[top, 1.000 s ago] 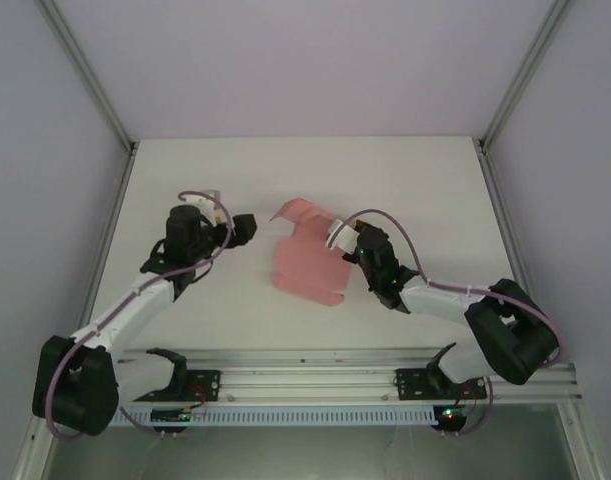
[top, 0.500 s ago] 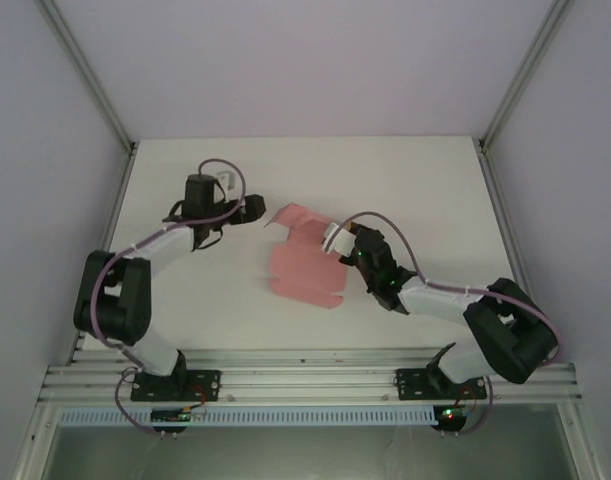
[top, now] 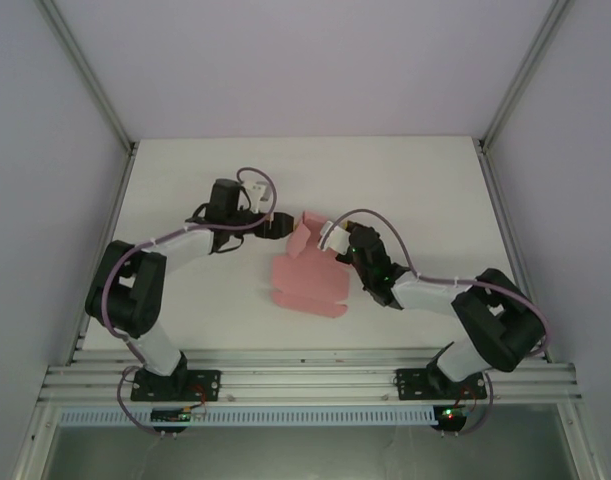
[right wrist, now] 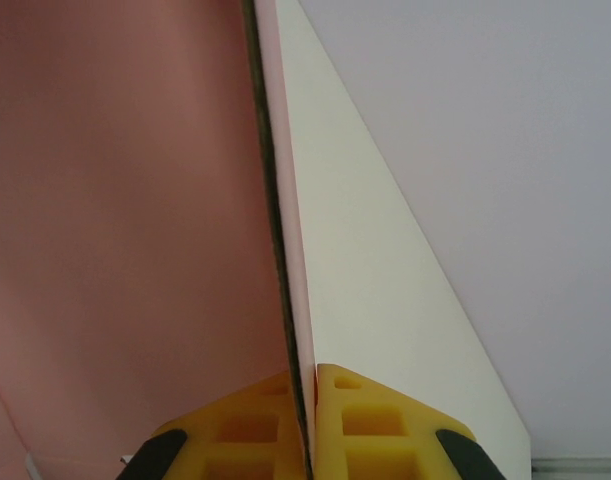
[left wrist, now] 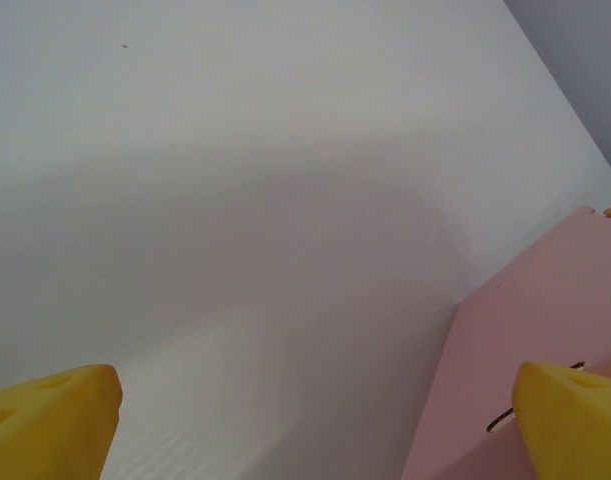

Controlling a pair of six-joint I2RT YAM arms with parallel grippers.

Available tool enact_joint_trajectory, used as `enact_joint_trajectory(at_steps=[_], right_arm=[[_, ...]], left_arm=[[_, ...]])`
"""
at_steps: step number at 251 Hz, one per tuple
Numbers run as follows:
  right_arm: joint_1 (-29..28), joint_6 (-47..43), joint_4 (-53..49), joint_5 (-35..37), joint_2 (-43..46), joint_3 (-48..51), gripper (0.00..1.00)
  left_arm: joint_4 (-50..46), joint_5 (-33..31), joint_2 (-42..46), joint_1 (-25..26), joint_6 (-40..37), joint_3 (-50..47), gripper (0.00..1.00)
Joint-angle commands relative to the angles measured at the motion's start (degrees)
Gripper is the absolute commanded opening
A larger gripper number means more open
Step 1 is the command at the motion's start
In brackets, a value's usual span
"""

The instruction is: Assemble paper box

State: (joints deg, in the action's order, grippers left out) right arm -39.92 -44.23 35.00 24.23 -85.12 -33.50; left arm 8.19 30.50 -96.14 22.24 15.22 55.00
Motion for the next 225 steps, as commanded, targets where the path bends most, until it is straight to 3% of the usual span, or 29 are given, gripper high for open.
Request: enact_joint_trajectory(at_steps=[1, 55, 106, 144, 191, 225], right_arm=[[-1.0, -0.2, 1.6, 1.7, -1.3, -2.0, 0.00], [-2.5, -1.2, 1.3, 2.5, -1.6, -2.4, 0.00], [-2.4, -4.8, 0.5, 3.9, 0.6, -1.0, 0.00], [-2.9, -8.9, -0.1, 6.1, 1.2, -1.1, 0.00], [-3.1, -8.4, -2.1, 4.7, 2.2, -2.1, 0.00], [-3.1, -8.4, -5.1, 3.9, 2.2, -3.1, 0.00]], left_arm=[[1.9, -0.4, -1.2, 2.4, -0.8, -1.1, 1.00], [4.5, -4.4, -2.3, 4.7, 0.7, -1.7, 1.00], [-1.7, -11.0, 2.4, 2.1, -0.5, -3.5, 1.00], [-2.4, -9.4, 9.0, -1.9, -1.2, -8.7, 0.99], [-2.6, -8.7, 15.1, -2.1, -5.9, -12.8, 1.00], [-2.0, -0.5, 14.9, -2.2, -11.0, -12.8, 1.00]])
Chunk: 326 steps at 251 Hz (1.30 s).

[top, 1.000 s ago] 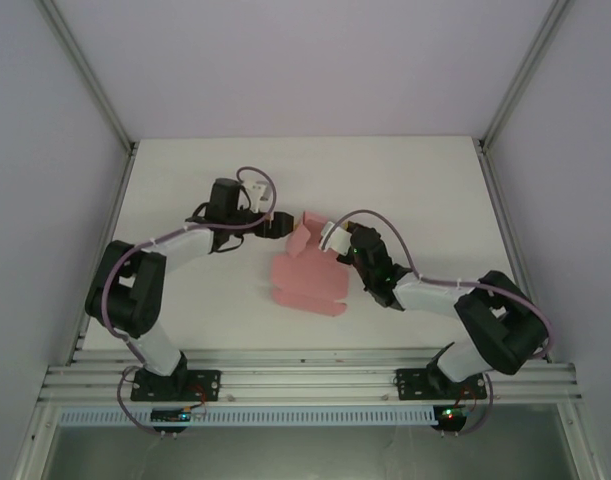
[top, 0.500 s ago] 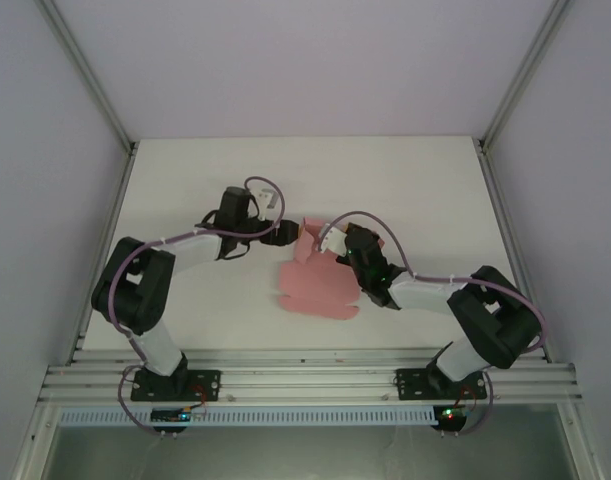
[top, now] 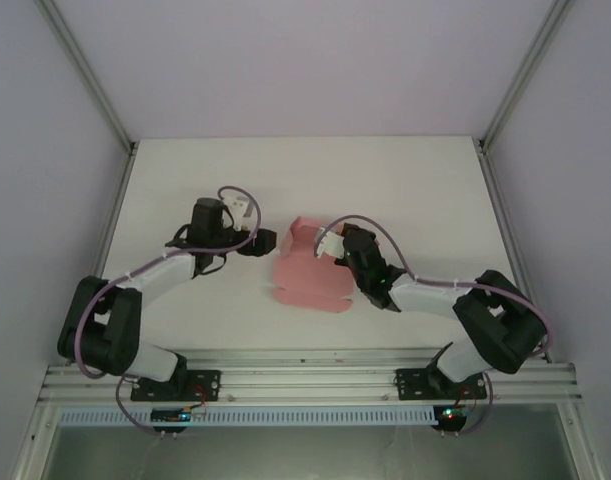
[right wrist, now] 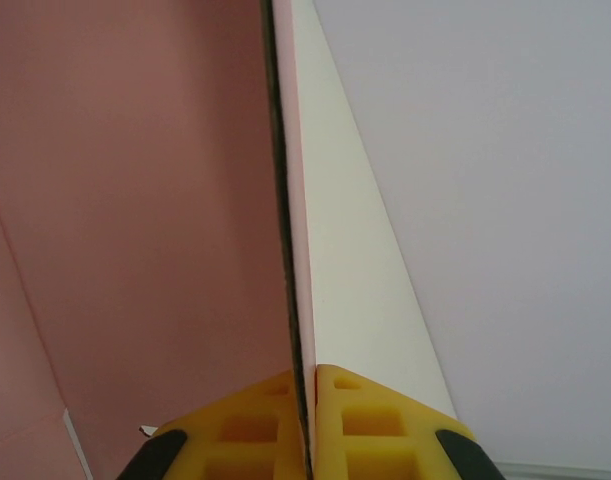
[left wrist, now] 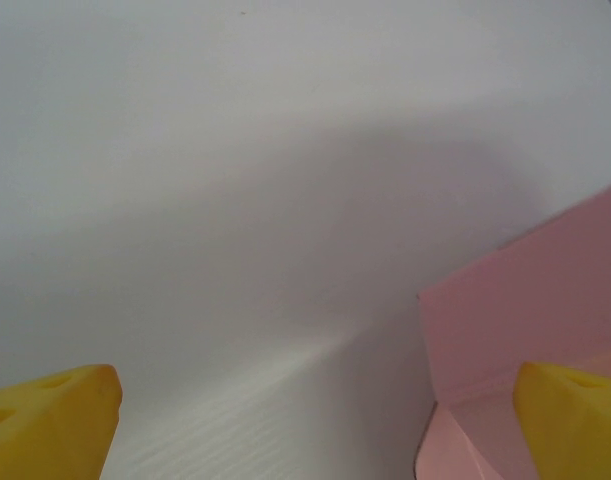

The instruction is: Assemble paper box

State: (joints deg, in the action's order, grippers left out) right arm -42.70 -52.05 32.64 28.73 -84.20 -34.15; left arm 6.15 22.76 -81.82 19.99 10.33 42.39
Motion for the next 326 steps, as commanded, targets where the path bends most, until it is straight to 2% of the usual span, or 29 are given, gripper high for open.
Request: enact_joint_trajectory(at_steps=[1, 25, 46, 84, 149, 196, 219, 279, 326], right_arm=[[-0.4, -0.5, -2.8, -0.6, 1.3, -2.5, 0.00], [-0.4, -0.6, -3.7, -0.5, 1.3, -2.7, 0.00], [-0.5, -0.6, -4.3, -0.2, 1.3, -3.0, 0.00], [-1.0, 0.1, -5.9, -0.4, 1.3, -4.0, 0.00], [-2.1, 0.9, -8.4, -0.2, 0.2, -5.4, 0.00], [-3.3, 1.1, -8.8, 0.7, -2.0, -5.9, 0.00], [-4.0, 1.3, -8.0, 2.5, -4.2, -6.3, 0.00], [-5.9, -3.4, 1.4, 9.1, -11.1, -5.8, 0.00], [-6.6, -10.4, 7.8, 12.6, -13.9, -4.1, 0.00]], left_arm=[[0.0, 7.6, 0.5, 0.1, -6.3, -0.2, 1.00], [1.3, 14.5, -1.0, 0.1, -8.0, 0.2, 0.97], [2.4, 19.2, -2.5, 0.2, -8.5, 1.2, 0.90], [3.9, 20.8, -5.7, 1.2, -9.0, 3.7, 0.80], [5.6, 14.8, -9.8, 4.7, -9.5, 6.8, 0.70], [11.4, 4.8, -9.5, 6.6, -8.4, 4.2, 0.64], [11.7, 1.8, -9.7, 7.6, -9.2, 3.7, 0.62], [14.6, 0.2, -10.8, 7.9, -8.4, 0.6, 0.62], [17.5, 1.7, -10.3, 7.7, -7.4, -3.5, 0.60]])
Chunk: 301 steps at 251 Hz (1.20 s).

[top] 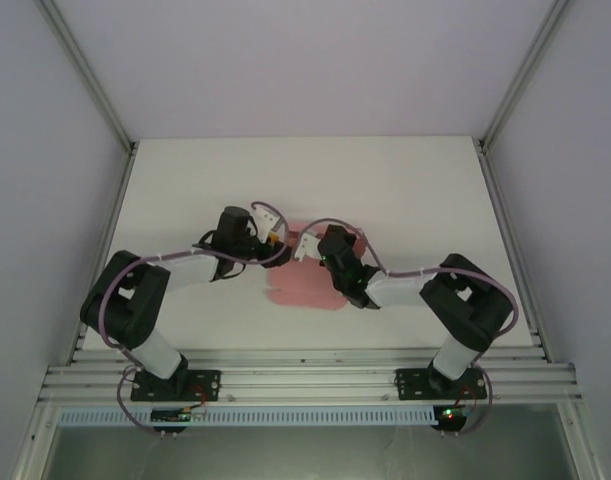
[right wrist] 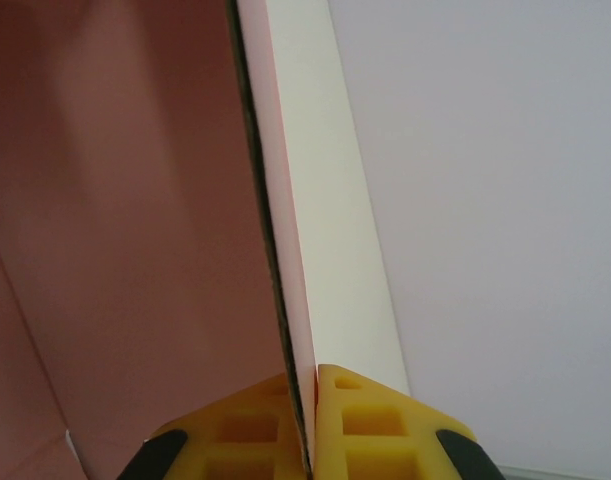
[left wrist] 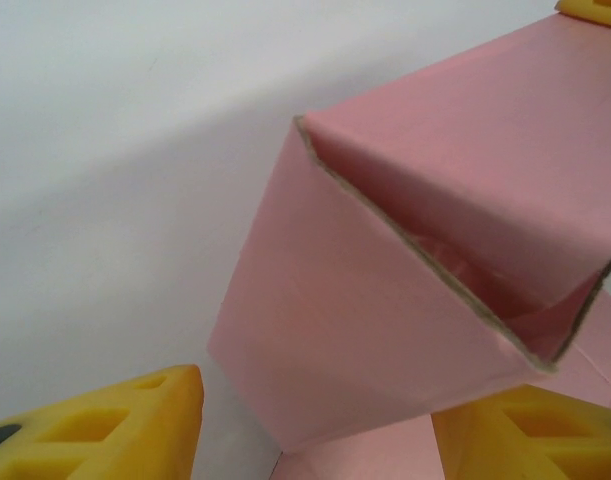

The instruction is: Assemble paper box

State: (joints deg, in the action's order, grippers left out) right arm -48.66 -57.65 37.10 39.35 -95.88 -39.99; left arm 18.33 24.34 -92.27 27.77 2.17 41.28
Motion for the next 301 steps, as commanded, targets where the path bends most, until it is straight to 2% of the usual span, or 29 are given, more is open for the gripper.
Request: enact_joint_trajectory(at_steps=[1, 31, 72, 132, 174, 200, 219, 247, 272, 301], right_arm=[[-0.7, -4.9, 3.4, 2.0, -2.2, 1.8, 0.00], [-0.7, -5.3, 3.3, 1.7, -1.4, 3.0, 0.00], [-0.8, -5.3, 3.5, 0.3, 0.8, 4.9, 0.00], [-1.7, -6.7, 4.9, 2.8, -2.7, 4.5, 0.00], [-1.9, -4.7, 2.7, 2.7, -2.6, 3.7, 0.00], [-2.3, -3.4, 1.3, 2.4, -2.6, 3.3, 0.00], [-2.5, -2.8, 0.5, 2.3, -2.7, 3.0, 0.00], [-2.9, -2.3, 0.0, 2.4, -2.7, 2.9, 0.00], [-2.9, -1.0, -0.7, 2.2, -2.7, 2.7, 0.00], [-3.0, 0.9, -1.8, 2.1, -2.7, 2.5, 0.00]], left_arm=[[5.4, 0.2, 0.2, -0.1, 0.8, -2.5, 0.60], [5.1, 3.5, 1.0, -0.9, 0.7, -3.9, 0.60], [5.7, 4.6, 0.8, -2.3, 0.7, -4.7, 0.60], [6.4, 9.6, -1.0, -2.0, 0.3, -3.0, 0.60], [6.8, 11.3, -2.2, -1.8, -0.5, -1.6, 0.54], [10.1, 9.8, -3.2, -0.6, 0.8, -1.6, 0.53], [13.2, 5.8, -3.9, 0.5, 1.7, -2.1, 0.53], [15.7, -3.6, -4.5, 1.9, 2.4, -2.4, 0.40], [19.4, -7.3, -4.2, 2.3, 4.1, -3.7, 0.36], [21.8, -10.7, -4.2, 3.5, 3.9, -4.6, 0.35]])
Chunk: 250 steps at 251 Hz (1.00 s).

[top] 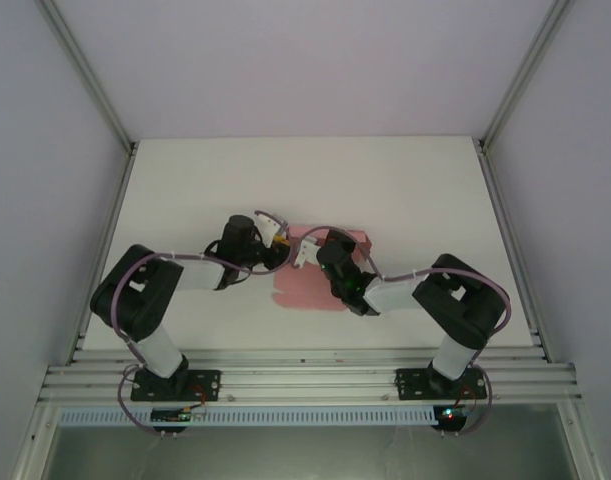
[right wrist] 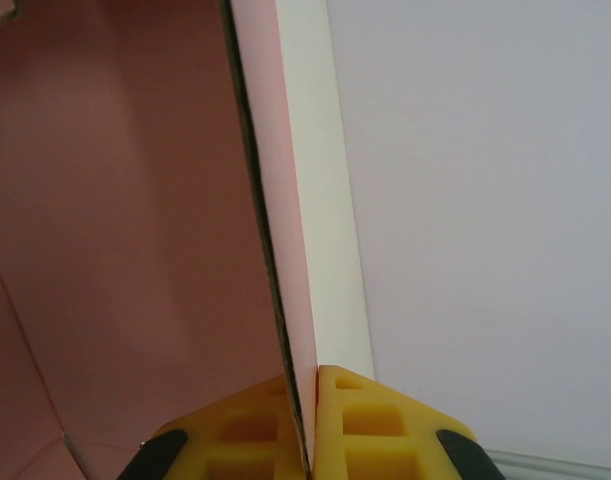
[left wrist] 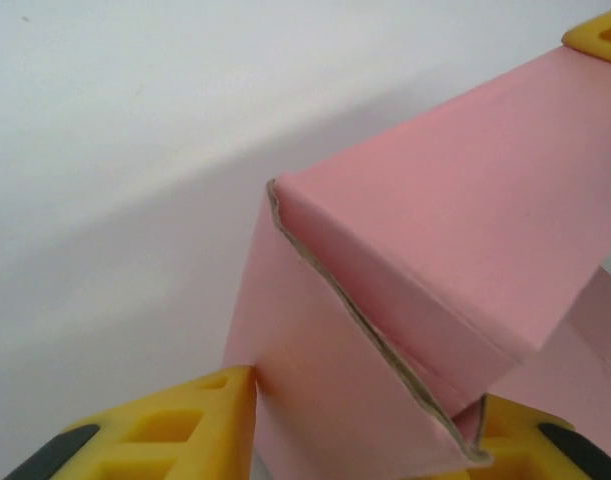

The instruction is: Assemble paper box

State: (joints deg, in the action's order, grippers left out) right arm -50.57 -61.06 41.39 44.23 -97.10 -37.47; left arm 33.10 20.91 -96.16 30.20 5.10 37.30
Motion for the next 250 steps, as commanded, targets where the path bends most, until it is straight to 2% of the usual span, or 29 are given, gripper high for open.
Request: enact_joint_trajectory(at_steps=[1, 15, 29, 38, 45, 85, 108, 110, 113, 121, 176, 197, 215, 227, 250], right_arm=[[-1.1, 4.4, -6.1, -2.7, -1.6, -0.1, 0.00], [-1.1, 5.5, -6.6, -2.7, -1.6, -0.3, 0.00], [-1.2, 6.2, -7.1, -2.5, -1.7, -0.4, 0.00], [-1.2, 6.7, -7.2, -2.2, -1.8, -0.6, 0.00], [-1.2, 6.9, -7.3, -1.9, -1.9, -0.6, 0.00], [-1.2, 9.9, -8.5, -1.1, -2.1, -0.8, 0.00], [-1.2, 12.2, -10.4, -0.7, -1.7, -0.9, 0.00], [-1.2, 12.4, -10.5, -0.6, -1.7, -0.9, 0.00], [-1.2, 12.7, -10.5, -0.6, -1.7, -0.8, 0.00], [-1.2, 13.3, -10.9, -0.6, -1.4, -0.8, 0.00], [-0.8, 18.8, -17.3, -2.2, -0.6, -1.7, 0.00], [-0.7, 20.1, -19.0, -2.9, -0.8, -2.1, 0.00], [-0.3, 20.8, -19.4, -3.4, -0.8, -2.4, 0.00], [-0.1, 21.2, -19.8, -3.9, -0.6, -2.5, 0.00], [0.2, 22.0, -20.6, -4.8, 0.0, -2.6, 0.00]], left_arm=[[7.0, -7.5, -0.3, 1.2, 0.9, -0.6, 0.34], [7.6, -10.4, -0.4, 2.0, 0.5, -0.8, 0.32], [8.3, -13.1, -0.5, 2.7, 0.6, -0.9, 0.25], [8.2, -16.5, -0.4, 3.4, 1.1, -0.9, 0.16], [7.7, -19.0, -0.4, 4.1, 1.1, -0.9, 0.00], [7.0, -31.1, -2.5, 6.1, 2.1, -0.7, 0.00], [6.9, -39.8, -3.6, 7.5, 3.8, -0.7, 0.00], [7.0, -40.7, -3.7, 7.6, 3.9, -0.7, 0.04], [7.2, -42.4, -3.9, 7.9, 4.1, -0.8, 0.06], [8.1, -46.2, -4.3, 8.6, 4.1, -1.2, 0.04], [13.1, -56.3, -8.1, 11.3, 2.1, -2.7, 0.00], [10.5, -53.7, -8.2, 11.4, 2.4, -1.8, 0.00], [11.8, -47.3, -7.5, 10.9, 3.8, -3.1, 0.18], [11.9, -44.3, -7.4, 10.5, 5.2, -3.4, 0.21], [11.3, -43.0, -7.8, 10.3, 5.7, -2.7, 0.27]])
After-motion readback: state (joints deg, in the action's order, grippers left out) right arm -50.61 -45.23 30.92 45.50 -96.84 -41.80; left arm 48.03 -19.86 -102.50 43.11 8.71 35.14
